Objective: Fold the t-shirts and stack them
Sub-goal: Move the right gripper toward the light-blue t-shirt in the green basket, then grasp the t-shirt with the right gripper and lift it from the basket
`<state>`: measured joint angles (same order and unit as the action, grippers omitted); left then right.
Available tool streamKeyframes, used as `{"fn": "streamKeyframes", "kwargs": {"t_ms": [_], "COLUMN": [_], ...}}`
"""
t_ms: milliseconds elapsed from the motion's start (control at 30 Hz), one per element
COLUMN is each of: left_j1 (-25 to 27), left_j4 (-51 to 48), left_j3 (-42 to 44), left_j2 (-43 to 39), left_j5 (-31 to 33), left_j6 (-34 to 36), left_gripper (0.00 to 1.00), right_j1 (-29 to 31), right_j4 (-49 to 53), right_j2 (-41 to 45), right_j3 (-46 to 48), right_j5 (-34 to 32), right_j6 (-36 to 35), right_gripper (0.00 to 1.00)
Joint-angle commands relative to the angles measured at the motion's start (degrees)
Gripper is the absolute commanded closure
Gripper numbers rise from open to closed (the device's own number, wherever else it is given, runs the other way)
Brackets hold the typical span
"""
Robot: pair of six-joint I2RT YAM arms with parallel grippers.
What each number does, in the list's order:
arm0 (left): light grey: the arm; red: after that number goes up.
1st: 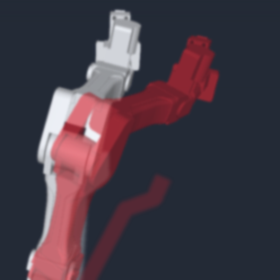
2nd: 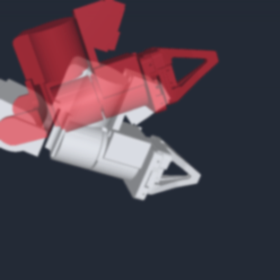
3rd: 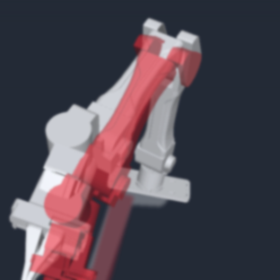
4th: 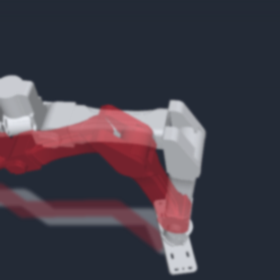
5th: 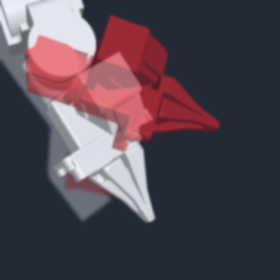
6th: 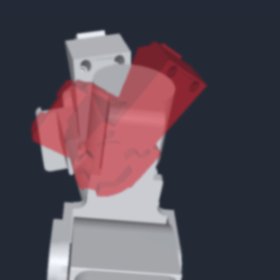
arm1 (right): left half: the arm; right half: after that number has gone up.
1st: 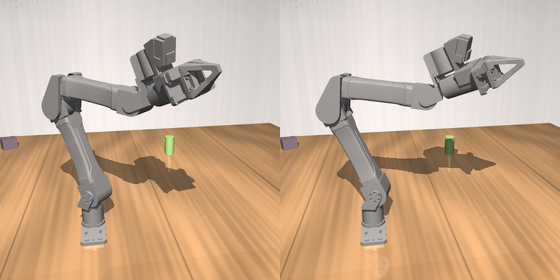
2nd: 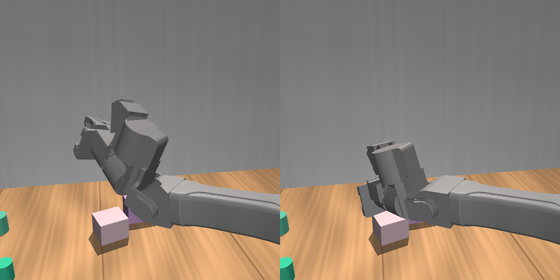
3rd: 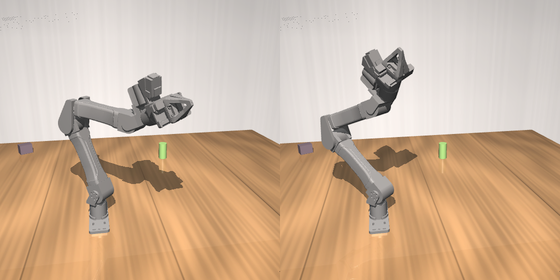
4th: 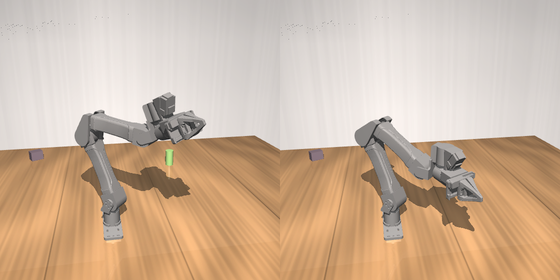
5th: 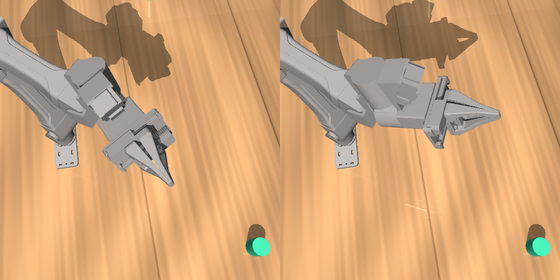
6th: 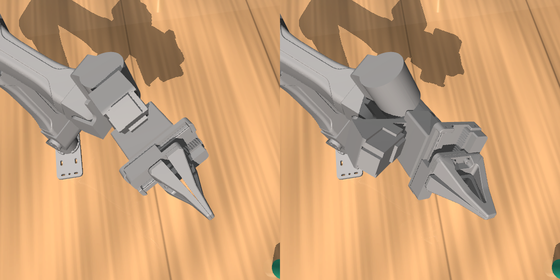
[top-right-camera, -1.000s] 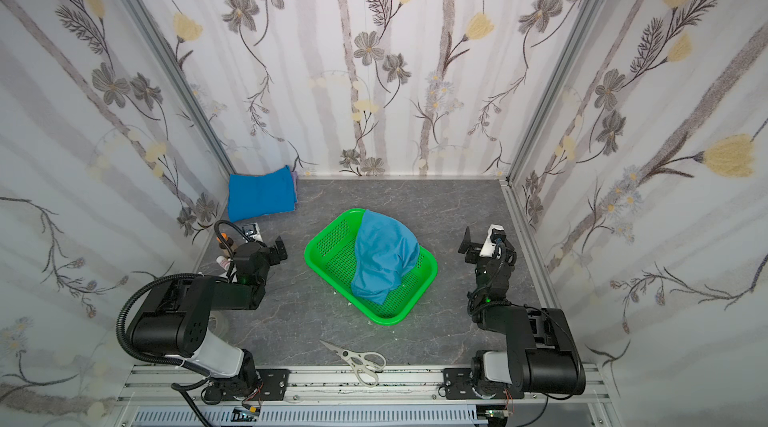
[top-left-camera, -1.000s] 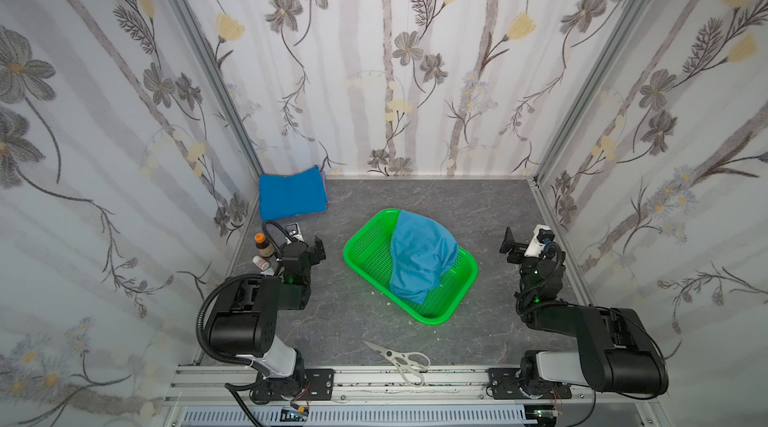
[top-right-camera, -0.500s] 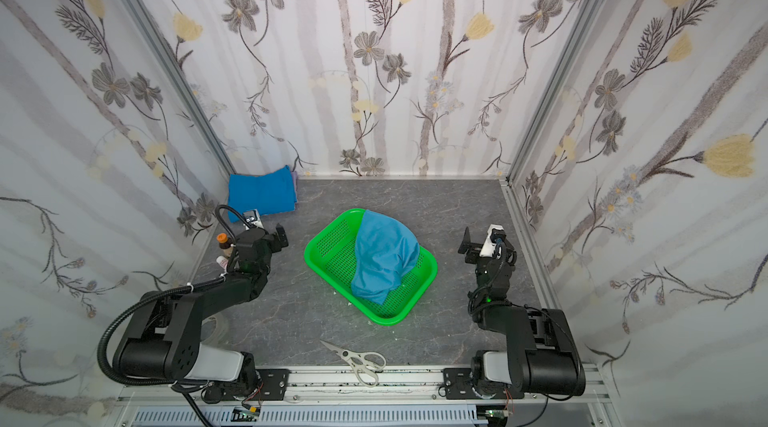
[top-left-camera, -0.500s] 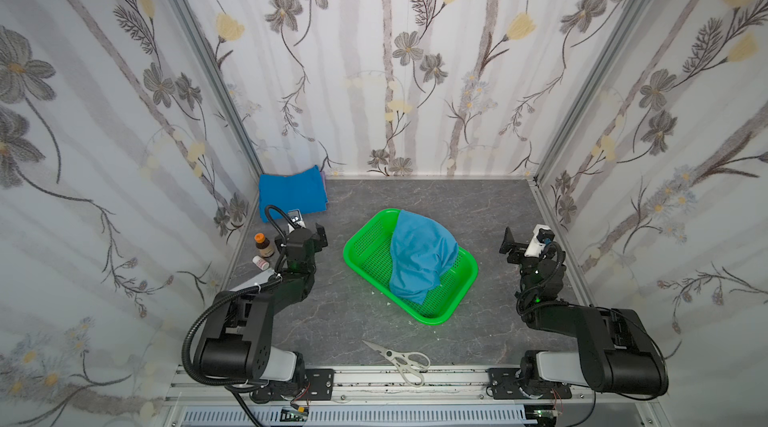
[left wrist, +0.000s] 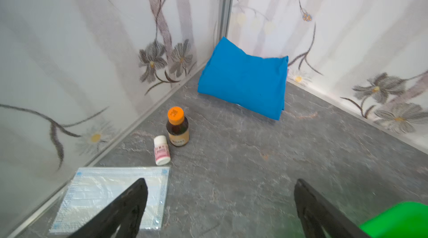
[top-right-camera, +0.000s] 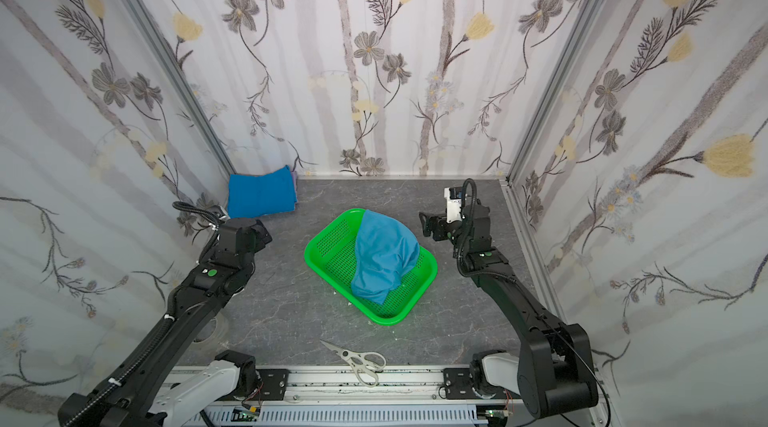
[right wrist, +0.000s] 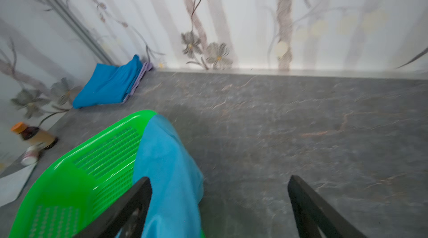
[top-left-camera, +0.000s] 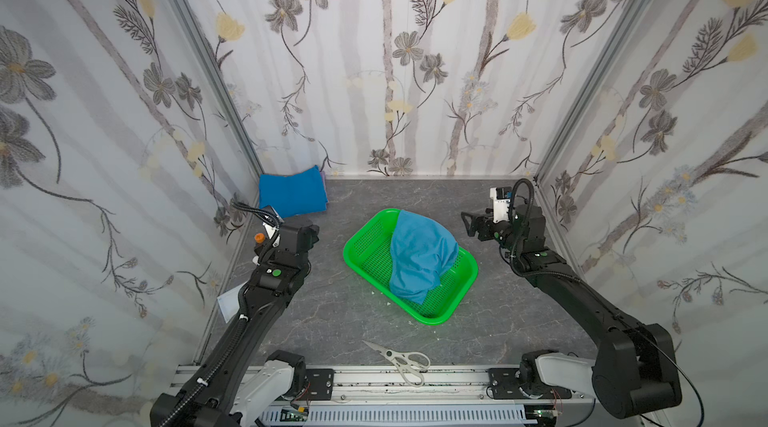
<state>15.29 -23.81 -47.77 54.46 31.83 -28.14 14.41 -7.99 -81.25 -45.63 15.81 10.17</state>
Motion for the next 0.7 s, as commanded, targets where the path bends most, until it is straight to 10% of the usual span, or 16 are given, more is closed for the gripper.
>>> {"fn": "streamKeyframes", "kwargs": {"t_ms": [0, 233, 467, 533, 600, 667], "left_j1": [0.28, 0.33, 0.27, 0.29, 0.33, 0.34], "left_j4": [-10.62, -11.17, -9.92, -9.32, -8.78, -8.06], "left_j3": [0.88, 8.15, 8.53, 8.22, 8.20, 8.29], "left_j2": [-2.41, -9.10, -10.79, -9.88, -8.92, -8.28], "left_j5": [-10.97, -16.63, -15.70, -16.16, -16.81, -17.49], "left_j6": [-5.33, -7.89, -5.68, -5.44, -5.45, -5.61], "left_gripper": [0.00, 0.00, 0.00, 0.00, 0.00, 0.00], "right_j1": [3.99, 7.67, 10.24, 10.59, 10.85, 11.11], "right_j4": [11.06, 14.49, 18.01, 19.67, 20.86, 21.50], "right_j2": [-1.38, -8.44, -9.69, -9.89, -11.69, -12.79], "right_j3": [-1.29, -6.70, -12.23, -13.85, -14.40, -14.49], "right_j5": [4.13, 2.91, -0.62, -1.89, -4.10, -5.23], "right_j6": [3.18, 5.20, 5.05, 4.71, 4.50, 4.16], "right_gripper": [0.07, 0.32, 1.00, 0.96, 0.61, 0.51]}}
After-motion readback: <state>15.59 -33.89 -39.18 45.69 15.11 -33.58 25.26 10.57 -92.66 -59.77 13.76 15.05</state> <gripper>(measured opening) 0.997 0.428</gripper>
